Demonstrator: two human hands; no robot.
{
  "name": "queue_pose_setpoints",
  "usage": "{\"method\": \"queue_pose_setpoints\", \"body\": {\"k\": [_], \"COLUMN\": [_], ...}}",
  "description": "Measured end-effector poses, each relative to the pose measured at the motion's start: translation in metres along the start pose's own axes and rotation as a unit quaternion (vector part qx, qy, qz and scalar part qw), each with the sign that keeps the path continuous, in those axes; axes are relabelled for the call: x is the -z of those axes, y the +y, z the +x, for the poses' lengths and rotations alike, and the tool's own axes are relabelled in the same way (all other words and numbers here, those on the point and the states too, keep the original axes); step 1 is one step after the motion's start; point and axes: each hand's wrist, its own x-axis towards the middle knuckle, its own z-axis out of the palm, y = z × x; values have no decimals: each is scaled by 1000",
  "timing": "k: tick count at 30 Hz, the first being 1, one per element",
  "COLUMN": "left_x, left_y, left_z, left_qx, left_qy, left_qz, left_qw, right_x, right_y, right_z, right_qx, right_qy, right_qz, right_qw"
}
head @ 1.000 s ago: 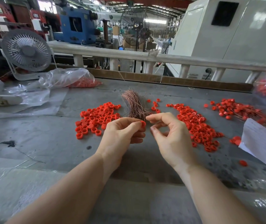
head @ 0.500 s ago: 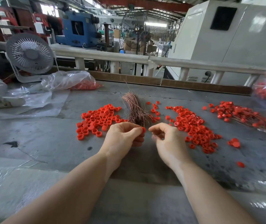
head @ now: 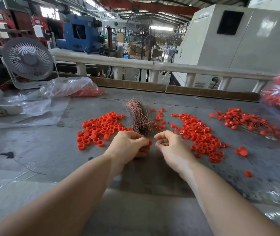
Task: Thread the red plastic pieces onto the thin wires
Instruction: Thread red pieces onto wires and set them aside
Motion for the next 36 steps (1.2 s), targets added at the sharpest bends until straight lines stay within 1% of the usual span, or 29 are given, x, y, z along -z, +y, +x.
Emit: {"method": "queue_pose_setpoints", "body": {"k": [5, 11, 18, 22, 27, 33, 36], "left_x": [-2, -4, -11, -12, -9, -2, 0], "left_y": [6, 16, 12, 10, 5, 3, 3], "left_z": [3, 5, 8, 7, 4, 0, -1], "left_qx": [29, 65, 34, 17, -20, -38, -40], "left_qy": [-1, -14, 23, 36, 42, 32, 17], "left_qz": [30, 26, 32, 9, -12, -33, -27], "left_qw": [999, 997, 999, 999, 999, 998, 999], "right_x": [3, 5, 0, -2, -5, -2, 0], "right_y": [-2, -6, -1, 1, 2, -4, -9], "right_z": [3, 10, 11, 6, 0, -8, -11], "right_qx": [-8, -27, -23, 7, 48, 170, 234], "right_qy": [-20, -28, -2, 26, 67, 117, 88], "right_qz": [-11, -21, -10, -28, -12, 14, 13], "right_qw": [1000, 999, 1000, 999, 997, 978, 968]}}
